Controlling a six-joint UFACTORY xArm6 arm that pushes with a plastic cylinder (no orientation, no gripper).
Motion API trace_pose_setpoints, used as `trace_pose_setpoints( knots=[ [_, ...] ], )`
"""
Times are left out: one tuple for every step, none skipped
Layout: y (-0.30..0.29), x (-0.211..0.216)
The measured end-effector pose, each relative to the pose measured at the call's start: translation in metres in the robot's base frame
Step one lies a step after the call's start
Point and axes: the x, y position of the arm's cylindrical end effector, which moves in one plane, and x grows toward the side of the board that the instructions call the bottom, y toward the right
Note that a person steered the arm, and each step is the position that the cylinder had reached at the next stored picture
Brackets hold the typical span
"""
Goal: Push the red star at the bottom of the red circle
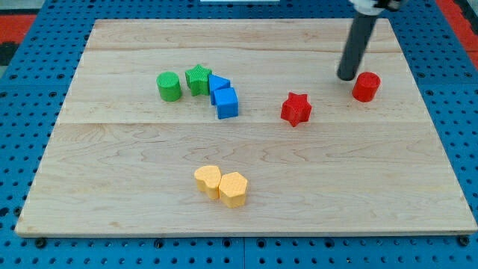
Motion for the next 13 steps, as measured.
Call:
trace_pose_setpoints(
  knots=[
    [-0.014,0.069],
    [-0.014,0.097],
    [-0.106,0.104],
    [-0.128,0.094],
    [-0.128,0.06],
    [-0.013,0.049],
    [0.009,0.046],
    [-0.033,0.098],
    [0.019,0.124],
    [0.026,0.091],
    [0.026,0.067],
    [0.018,0.067],
    [0.012,0.067]
  ],
)
